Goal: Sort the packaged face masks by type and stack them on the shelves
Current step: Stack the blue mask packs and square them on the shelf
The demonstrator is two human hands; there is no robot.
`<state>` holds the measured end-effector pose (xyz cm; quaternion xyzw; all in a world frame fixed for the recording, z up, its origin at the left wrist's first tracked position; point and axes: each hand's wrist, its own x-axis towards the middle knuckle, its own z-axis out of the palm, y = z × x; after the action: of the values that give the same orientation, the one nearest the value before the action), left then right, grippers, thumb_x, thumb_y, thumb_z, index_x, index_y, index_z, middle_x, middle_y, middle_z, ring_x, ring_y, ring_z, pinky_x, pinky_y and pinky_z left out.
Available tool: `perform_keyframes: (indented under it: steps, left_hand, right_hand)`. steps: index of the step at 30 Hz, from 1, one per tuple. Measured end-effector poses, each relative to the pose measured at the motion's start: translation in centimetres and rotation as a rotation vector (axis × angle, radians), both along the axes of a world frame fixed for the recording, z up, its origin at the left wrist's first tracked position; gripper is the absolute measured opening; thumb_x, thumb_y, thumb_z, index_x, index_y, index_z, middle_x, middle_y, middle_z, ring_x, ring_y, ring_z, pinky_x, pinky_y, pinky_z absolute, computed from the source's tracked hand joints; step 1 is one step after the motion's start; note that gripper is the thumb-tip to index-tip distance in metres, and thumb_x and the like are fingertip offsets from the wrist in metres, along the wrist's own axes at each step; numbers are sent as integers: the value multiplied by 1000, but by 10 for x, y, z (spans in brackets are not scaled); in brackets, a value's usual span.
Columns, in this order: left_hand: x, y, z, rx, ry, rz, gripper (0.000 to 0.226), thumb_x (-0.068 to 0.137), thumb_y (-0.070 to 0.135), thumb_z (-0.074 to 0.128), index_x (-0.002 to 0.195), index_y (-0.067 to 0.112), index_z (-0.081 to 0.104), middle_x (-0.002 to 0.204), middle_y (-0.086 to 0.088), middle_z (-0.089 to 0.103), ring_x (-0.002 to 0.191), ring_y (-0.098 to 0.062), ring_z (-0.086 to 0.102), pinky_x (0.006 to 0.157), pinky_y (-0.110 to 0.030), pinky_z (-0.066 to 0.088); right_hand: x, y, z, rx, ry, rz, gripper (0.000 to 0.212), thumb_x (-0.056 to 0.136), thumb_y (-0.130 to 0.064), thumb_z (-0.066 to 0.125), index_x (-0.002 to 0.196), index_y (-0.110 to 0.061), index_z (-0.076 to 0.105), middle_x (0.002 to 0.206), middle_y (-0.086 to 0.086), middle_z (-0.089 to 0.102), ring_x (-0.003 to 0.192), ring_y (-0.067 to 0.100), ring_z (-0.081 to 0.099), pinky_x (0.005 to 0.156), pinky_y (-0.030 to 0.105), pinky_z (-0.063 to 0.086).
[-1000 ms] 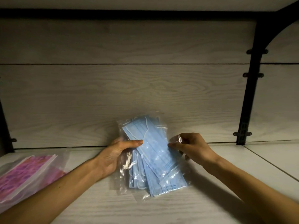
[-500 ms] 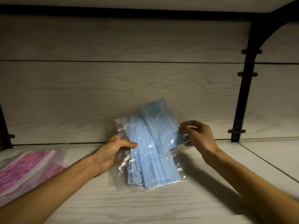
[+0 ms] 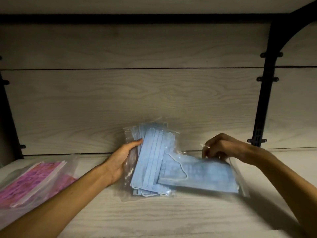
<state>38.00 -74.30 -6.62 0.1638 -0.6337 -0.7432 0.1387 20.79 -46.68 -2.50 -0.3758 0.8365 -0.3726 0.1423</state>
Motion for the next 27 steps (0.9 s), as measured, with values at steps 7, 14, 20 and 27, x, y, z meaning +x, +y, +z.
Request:
perform_keyframes:
  steps: [7,14,20,27]
  left_hand:
    - [-1,-1,2,-63,9,-20,52,87,50,67,123,12,71,115,-18,74,107,-36,71,103,-49,50]
    - [3,-2,-4,-162,2,-116,65,72,9,86,132,8,60,119,-19,72,112,-40,68,107,-58,47]
    - [-4,-2,-9,-243,8,48,66,58,21,84,121,16,66,112,-7,76,112,-28,67,109,-51,45]
    - [-7,2,-11,-202,77,24,48,62,25,87,106,15,67,100,-4,78,88,-19,75,82,-36,55]
  right_hand:
    - [32,-43,29,259,782,44,27,76,-25,71,100,-36,77,91,-15,75,85,6,69,73,22,51]
    - [31,-82,-3,-65,1025,-149,78,82,-48,74,150,-30,40,147,-3,50,137,22,39,110,35,31]
    - [3,-54,-19,-265,230,-307,81,66,-63,63,134,-19,56,122,3,64,109,23,61,94,43,52]
    - [-8,-47,-19,-280,163,-172,14,80,-14,76,70,-24,80,72,-9,75,70,6,68,65,22,51]
